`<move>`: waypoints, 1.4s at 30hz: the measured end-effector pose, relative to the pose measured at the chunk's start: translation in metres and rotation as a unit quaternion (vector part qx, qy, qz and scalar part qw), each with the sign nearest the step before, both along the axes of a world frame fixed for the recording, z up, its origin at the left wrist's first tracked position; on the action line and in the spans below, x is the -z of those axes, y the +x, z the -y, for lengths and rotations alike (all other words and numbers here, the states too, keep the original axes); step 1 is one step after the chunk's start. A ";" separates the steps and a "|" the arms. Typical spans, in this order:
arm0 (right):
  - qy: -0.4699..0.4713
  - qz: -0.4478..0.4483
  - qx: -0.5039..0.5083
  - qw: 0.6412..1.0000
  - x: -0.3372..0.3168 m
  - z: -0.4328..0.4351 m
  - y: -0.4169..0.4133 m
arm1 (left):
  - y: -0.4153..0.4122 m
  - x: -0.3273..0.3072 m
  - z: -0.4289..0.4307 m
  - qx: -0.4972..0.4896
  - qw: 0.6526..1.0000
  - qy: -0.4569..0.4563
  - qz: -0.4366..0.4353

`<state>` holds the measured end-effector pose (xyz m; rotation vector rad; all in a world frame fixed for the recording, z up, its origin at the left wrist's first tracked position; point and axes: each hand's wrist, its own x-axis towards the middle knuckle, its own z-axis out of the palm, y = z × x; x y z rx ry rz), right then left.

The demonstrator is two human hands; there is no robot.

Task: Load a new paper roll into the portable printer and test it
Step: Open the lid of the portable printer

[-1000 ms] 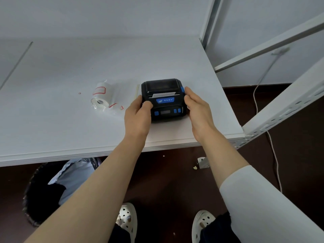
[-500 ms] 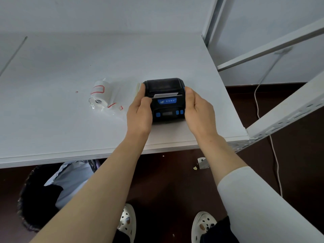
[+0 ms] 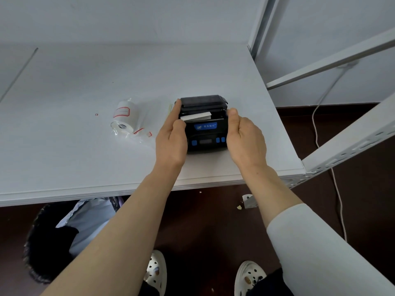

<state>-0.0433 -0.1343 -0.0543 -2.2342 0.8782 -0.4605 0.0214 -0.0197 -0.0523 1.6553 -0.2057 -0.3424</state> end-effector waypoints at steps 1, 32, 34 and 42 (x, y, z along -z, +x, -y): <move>0.018 0.012 0.004 1.000 -0.004 0.002 0.001 | 0.001 0.000 0.000 0.000 1.000 -0.001 -0.002; 0.308 0.149 -0.041 0.939 -0.020 0.004 0.013 | 0.002 0.014 -0.009 0.093 0.949 0.140 0.268; 0.295 0.150 -0.030 0.943 -0.021 0.004 0.012 | 0.006 0.014 -0.008 0.023 0.943 0.125 0.308; 0.014 0.223 -0.076 0.972 -0.030 -0.023 0.011 | 0.010 -0.027 -0.024 -0.170 0.977 -0.034 0.126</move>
